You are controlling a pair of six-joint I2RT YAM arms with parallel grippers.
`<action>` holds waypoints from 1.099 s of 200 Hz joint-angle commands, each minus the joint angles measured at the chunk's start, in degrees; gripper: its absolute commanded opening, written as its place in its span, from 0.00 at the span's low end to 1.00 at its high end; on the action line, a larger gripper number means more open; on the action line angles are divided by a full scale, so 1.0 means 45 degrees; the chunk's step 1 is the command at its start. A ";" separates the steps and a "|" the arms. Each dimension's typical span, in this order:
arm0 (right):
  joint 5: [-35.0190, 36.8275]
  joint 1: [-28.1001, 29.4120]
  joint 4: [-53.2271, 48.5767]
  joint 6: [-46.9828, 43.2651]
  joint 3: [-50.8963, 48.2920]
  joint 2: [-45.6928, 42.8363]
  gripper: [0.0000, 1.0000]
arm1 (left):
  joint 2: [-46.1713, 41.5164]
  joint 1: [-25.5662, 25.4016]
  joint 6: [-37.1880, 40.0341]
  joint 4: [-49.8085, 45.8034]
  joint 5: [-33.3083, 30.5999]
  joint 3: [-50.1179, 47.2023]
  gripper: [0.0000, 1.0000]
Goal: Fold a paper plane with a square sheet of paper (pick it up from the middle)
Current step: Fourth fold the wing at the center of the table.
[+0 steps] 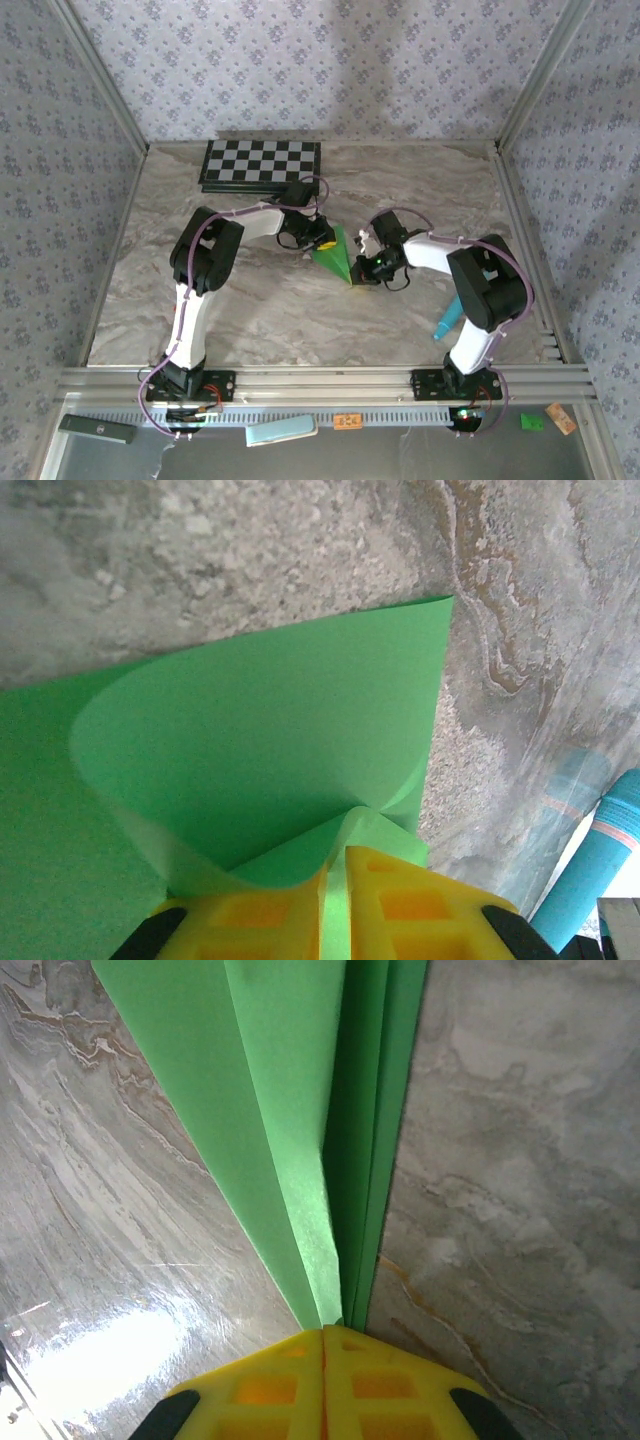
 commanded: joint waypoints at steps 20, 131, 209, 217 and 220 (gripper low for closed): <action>0.0443 0.0097 -0.1539 0.0224 -0.0589 -0.0400 0.08 | 0.1079 0.0098 -0.0069 -0.1273 -0.1440 -0.0182 0.15; 0.1881 0.0868 0.0724 0.1630 0.0689 -0.1606 0.13 | 0.1003 0.0052 -0.0210 -0.1331 -0.1284 -0.0104 0.15; 0.2170 0.1257 0.1534 0.2590 0.1549 0.0422 0.13 | 0.1007 0.0035 -0.0342 -0.1334 -0.1244 -0.0158 0.15; 0.2084 0.1233 0.1452 0.2590 0.1614 0.0554 0.13 | 0.1018 0.0030 -0.0362 -0.1321 -0.1244 -0.0162 0.15; 0.2089 0.1229 0.1420 0.2590 0.1610 0.0608 0.13 | 0.1013 0.0034 -0.0381 -0.1320 -0.1244 -0.0146 0.15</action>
